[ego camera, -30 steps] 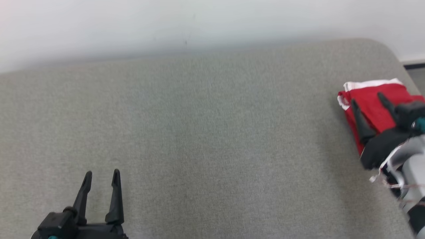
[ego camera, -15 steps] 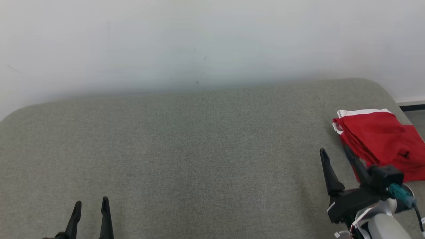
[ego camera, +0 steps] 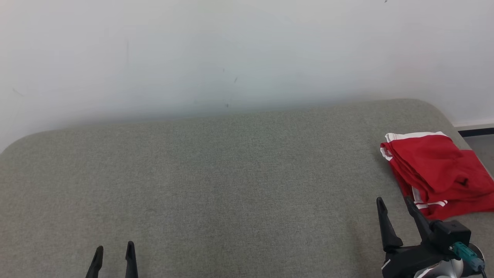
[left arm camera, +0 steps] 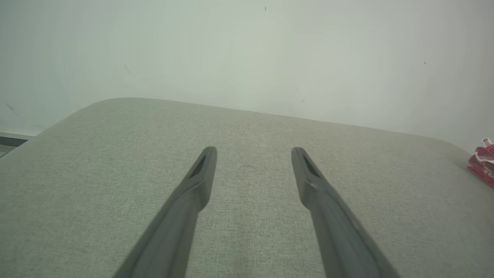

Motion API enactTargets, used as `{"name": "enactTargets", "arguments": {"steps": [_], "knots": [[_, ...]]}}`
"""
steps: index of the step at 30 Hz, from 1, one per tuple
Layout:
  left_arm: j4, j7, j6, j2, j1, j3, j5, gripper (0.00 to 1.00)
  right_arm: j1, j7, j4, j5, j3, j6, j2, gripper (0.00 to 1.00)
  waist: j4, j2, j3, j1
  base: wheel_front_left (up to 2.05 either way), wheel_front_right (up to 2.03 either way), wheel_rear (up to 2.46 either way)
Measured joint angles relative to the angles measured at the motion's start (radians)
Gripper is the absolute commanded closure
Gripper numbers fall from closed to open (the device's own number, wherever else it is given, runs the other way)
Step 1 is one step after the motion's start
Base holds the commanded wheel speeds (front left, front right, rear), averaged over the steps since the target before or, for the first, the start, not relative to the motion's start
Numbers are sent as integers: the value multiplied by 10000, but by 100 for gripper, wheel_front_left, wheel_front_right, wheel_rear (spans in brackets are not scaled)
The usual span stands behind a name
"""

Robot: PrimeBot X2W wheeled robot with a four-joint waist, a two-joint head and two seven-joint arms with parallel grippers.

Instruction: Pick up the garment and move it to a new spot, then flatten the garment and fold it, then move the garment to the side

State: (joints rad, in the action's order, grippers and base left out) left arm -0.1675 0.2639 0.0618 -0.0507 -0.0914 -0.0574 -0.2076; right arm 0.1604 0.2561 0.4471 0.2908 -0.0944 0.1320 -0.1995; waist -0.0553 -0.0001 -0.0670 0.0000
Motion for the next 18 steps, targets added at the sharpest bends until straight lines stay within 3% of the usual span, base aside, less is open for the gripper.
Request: {"name": "enactTargets", "arguments": {"steps": [18], "knots": [[73, 0, -59, 0, -3, 113, -54, 0, -121, -151, -336, -282, 221, 0, 176, 0, -37, 1, 75, 0, 0, 0, 0]]}}
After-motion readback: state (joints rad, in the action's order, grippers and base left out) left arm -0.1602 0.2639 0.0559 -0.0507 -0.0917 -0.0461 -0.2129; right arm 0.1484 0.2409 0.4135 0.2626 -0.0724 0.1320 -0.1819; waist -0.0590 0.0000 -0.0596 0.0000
